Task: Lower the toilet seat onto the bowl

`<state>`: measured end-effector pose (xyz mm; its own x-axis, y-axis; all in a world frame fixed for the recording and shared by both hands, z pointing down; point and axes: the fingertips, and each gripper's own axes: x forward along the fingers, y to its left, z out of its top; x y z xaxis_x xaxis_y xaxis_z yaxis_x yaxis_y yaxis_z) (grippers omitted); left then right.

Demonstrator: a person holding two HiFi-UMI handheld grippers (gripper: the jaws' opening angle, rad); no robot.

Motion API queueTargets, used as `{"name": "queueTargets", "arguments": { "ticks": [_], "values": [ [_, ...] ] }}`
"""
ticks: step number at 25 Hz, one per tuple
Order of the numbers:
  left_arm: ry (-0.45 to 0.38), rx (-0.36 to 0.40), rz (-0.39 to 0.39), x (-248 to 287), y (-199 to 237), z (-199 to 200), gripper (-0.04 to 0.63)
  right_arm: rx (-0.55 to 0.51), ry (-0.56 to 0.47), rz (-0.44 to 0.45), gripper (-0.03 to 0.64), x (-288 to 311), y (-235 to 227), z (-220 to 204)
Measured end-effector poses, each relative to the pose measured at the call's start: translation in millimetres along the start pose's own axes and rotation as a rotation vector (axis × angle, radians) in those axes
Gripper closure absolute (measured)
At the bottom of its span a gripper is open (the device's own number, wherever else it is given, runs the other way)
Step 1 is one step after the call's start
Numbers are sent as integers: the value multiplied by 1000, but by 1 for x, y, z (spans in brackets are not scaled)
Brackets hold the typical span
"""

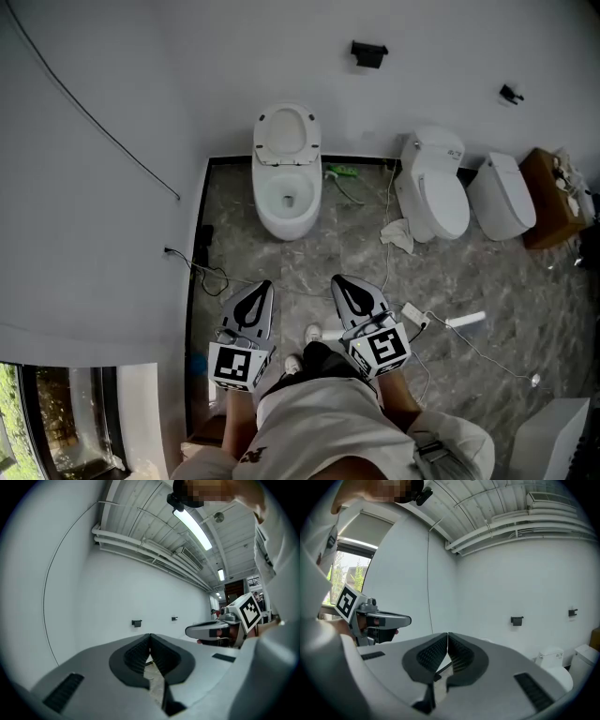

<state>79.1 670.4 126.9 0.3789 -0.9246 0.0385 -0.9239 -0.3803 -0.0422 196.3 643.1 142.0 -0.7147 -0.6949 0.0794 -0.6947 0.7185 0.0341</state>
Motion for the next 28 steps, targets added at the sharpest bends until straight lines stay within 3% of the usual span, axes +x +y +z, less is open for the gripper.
{"name": "queueTargets", "arguments": {
  "ticks": [18,28],
  "values": [
    [37,22,92,102,36,2,572,-12,-6,114,595,86,-85,4],
    [46,21,76,142,44,4,572,9,-3,103,594,107,-115,4]
  ]
}}
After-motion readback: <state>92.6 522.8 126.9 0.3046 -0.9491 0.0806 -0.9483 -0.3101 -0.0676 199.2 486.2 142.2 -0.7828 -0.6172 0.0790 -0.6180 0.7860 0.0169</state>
